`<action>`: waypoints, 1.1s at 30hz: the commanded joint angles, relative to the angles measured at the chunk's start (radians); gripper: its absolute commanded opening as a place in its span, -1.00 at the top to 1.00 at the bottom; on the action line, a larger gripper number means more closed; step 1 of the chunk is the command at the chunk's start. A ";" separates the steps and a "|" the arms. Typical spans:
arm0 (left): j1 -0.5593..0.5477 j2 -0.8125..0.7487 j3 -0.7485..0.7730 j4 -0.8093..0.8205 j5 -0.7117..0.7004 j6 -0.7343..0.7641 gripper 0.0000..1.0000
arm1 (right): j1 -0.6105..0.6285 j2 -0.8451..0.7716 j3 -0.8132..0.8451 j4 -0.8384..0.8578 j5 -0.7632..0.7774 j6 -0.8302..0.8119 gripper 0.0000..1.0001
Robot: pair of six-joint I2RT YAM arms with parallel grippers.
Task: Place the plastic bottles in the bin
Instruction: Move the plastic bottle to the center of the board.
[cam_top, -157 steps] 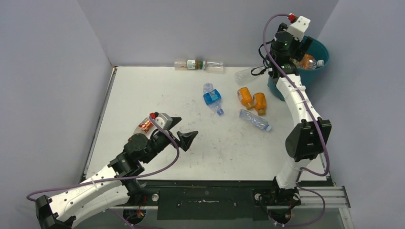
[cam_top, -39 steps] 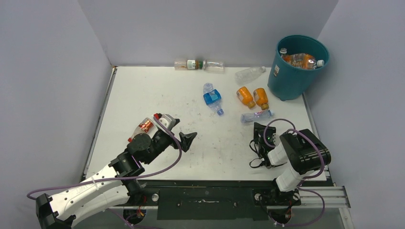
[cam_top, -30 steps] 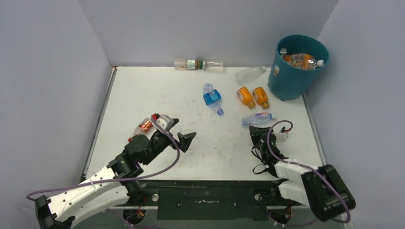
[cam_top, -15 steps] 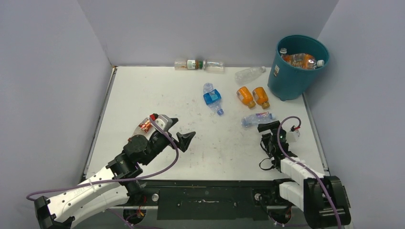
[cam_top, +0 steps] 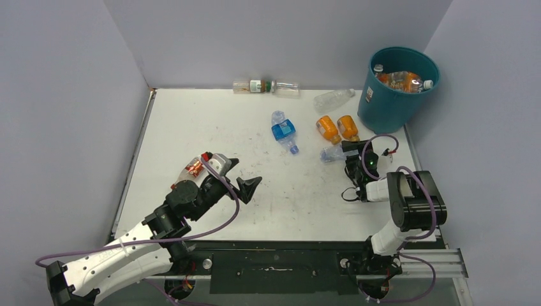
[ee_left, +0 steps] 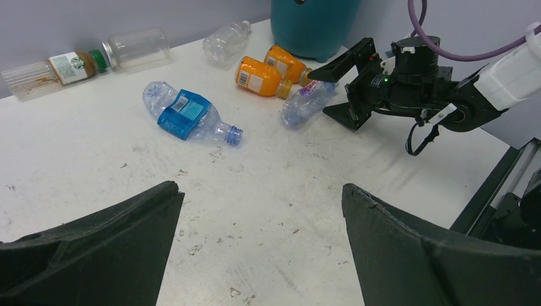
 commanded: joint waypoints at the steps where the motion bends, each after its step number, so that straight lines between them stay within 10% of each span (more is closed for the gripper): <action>1: -0.006 0.002 0.043 0.017 -0.003 0.010 -0.93 | -0.003 0.150 -0.028 -0.049 -0.012 0.026 -0.93; 33: -0.005 -0.030 0.049 0.011 0.022 0.007 -0.92 | 0.017 0.205 0.201 -0.352 -0.019 -0.124 0.59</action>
